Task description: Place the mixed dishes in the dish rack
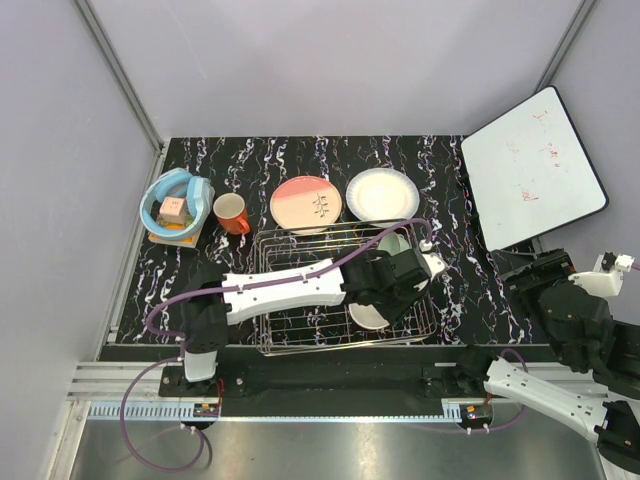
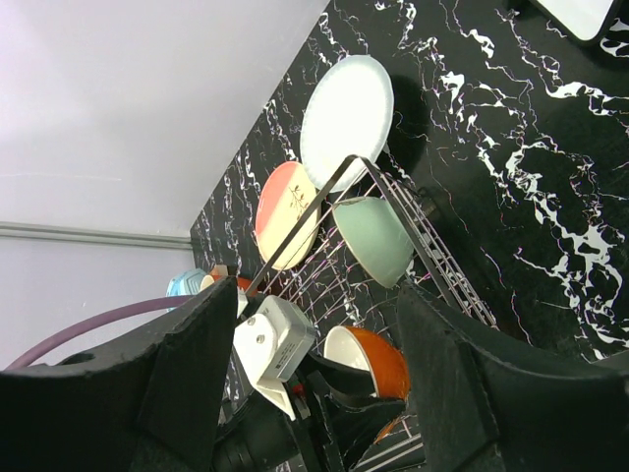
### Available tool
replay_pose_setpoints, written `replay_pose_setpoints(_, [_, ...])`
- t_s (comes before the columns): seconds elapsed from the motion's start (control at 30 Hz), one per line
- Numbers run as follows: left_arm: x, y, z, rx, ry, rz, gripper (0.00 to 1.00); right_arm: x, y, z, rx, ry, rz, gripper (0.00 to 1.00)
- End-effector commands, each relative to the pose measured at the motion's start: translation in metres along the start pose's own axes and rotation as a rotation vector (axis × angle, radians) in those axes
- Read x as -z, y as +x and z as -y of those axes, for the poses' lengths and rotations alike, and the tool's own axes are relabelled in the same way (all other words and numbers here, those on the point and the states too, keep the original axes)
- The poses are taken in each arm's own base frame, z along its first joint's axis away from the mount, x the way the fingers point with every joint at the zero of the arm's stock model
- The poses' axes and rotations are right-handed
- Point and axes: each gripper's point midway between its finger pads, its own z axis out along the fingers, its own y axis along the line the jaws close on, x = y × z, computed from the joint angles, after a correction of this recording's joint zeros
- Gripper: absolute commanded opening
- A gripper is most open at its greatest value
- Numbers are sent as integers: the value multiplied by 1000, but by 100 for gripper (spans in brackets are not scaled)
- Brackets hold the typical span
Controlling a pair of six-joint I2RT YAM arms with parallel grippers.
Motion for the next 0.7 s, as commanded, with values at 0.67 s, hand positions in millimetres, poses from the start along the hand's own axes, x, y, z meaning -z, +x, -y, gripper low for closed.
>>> replay_pose_setpoints(0.67, [101,-124,69,80,332,358,0,3,-5,52,208,164,15,70])
